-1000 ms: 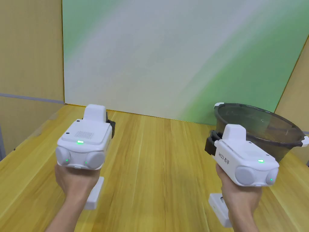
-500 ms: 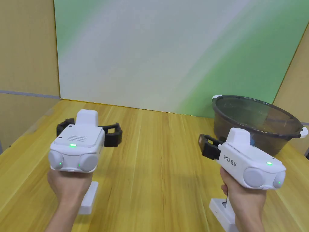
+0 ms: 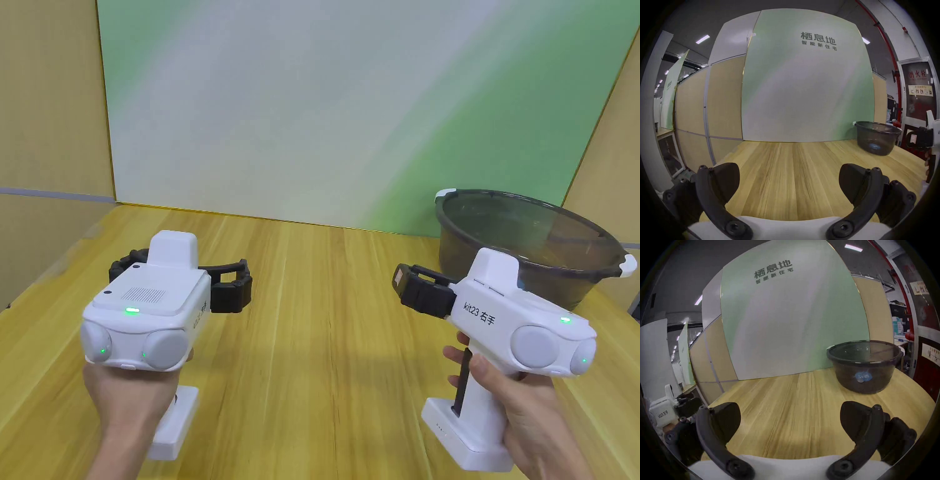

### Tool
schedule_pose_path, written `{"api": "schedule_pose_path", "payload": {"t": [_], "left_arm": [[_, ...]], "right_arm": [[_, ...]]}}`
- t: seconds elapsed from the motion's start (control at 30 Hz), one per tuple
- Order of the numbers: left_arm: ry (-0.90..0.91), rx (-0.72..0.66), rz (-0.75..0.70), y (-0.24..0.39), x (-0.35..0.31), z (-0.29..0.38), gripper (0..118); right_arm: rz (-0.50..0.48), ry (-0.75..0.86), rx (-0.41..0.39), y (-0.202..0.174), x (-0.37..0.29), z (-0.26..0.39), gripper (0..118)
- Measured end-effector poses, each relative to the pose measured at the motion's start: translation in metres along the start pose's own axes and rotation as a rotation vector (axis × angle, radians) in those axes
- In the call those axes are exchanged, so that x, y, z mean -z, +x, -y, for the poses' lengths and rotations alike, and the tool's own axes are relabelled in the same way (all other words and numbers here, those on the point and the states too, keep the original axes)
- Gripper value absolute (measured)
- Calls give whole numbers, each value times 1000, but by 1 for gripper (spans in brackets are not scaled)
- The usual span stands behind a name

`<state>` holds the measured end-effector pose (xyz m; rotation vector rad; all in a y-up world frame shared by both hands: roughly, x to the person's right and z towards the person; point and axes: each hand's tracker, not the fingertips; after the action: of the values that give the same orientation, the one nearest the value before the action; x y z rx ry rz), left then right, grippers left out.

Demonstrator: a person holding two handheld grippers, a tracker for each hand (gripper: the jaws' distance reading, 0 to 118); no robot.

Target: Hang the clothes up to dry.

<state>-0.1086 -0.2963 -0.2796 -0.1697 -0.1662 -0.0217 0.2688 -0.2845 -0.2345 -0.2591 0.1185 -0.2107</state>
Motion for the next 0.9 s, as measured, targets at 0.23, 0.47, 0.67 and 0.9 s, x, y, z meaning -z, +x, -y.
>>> {"api": "schedule_pose_path", "payload": {"t": [0.23,0.47,0.67,0.9], "left_arm": [[-8,4,28,3,1,6,118],[13,29,63,10,4,8,118],[24,-17,67,10,5,6,118],[6,2,47,12,8,-2,118]], "right_arm": [[16,44,51,0,3,1,118],[120,47,19,6,4,2,118],[131,41,-38,6,6,9,118],[175,52,-144,-1,4,9,118]]}}
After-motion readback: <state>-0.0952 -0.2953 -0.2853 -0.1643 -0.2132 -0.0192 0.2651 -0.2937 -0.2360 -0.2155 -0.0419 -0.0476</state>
